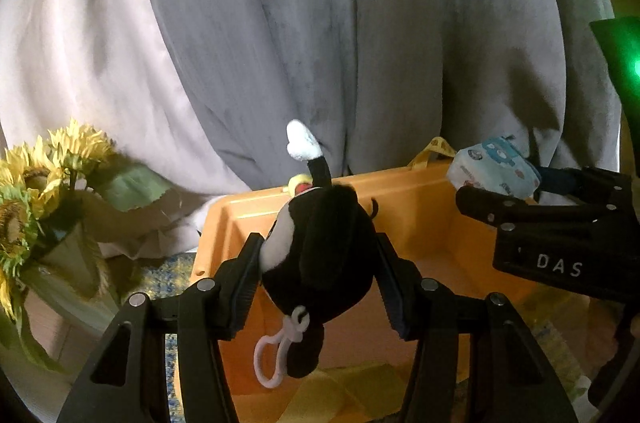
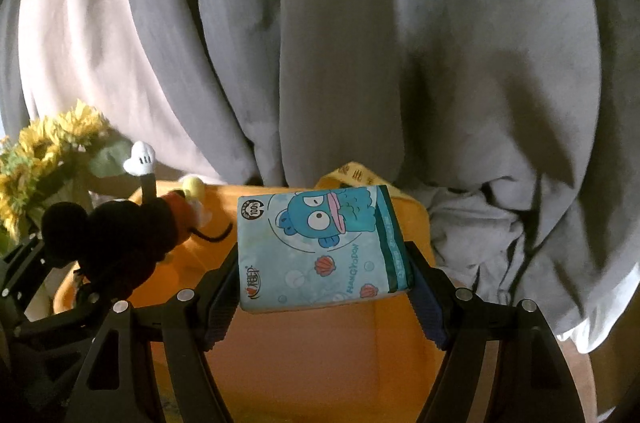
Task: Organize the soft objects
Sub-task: 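Open both tools to drop the mouse and cloth book into the crate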
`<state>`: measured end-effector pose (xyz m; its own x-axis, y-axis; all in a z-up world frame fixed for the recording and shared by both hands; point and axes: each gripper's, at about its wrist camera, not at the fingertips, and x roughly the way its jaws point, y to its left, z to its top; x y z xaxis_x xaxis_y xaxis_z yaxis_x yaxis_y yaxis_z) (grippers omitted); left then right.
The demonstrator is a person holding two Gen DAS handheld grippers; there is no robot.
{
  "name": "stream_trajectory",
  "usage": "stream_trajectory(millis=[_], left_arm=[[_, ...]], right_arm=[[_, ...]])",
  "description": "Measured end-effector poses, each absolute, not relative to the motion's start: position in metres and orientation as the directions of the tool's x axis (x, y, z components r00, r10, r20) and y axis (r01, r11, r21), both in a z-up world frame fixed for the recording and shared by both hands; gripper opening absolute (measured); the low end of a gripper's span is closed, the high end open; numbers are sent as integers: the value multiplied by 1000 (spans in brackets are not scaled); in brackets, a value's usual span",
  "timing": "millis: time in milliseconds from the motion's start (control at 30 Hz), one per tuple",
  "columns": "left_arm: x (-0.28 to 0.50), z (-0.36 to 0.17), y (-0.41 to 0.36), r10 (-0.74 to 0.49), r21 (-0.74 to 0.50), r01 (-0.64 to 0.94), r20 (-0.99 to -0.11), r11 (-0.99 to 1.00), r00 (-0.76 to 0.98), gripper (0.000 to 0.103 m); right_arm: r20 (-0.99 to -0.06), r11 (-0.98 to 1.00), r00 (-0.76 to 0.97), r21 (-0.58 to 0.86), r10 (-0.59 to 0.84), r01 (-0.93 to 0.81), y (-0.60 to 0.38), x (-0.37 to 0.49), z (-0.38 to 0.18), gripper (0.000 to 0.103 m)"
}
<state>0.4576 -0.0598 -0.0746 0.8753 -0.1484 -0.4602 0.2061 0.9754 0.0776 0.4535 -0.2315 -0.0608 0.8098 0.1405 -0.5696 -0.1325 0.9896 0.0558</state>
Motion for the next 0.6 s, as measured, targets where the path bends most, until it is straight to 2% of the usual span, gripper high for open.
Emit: stream_trajectory(millis=[67,133,233,367,433,600], left_arm=[[460,-76,-62,-139,86,201,-463,976,876,62],[461,-77,-63,-140,83,199,-459,976,877,76],[463,-75,-61,-132,76,187,-455,979,880,79],[457,-70,-60,-122,86,178,-441,980,889,82],[450,-66,-60,-113,89,167,-433,982,894,88],[433,-52,-55,-119,66,160,-414,985,903,94]], right_arm=[[-578,989,803,57,144,-136,-231,459,-66,75],[-592,988,792,66,150,-138,-232,465,-72,77],[-612,990,778,76,139,-117,-235,471,-78,84],[-603,993,789,72,117,-92,-239,467,-75,84],[-594,995,798,56,97,-79,-240,463,-72,84],[-553,998,830,40,70,-58,-245,443,-56,84]])
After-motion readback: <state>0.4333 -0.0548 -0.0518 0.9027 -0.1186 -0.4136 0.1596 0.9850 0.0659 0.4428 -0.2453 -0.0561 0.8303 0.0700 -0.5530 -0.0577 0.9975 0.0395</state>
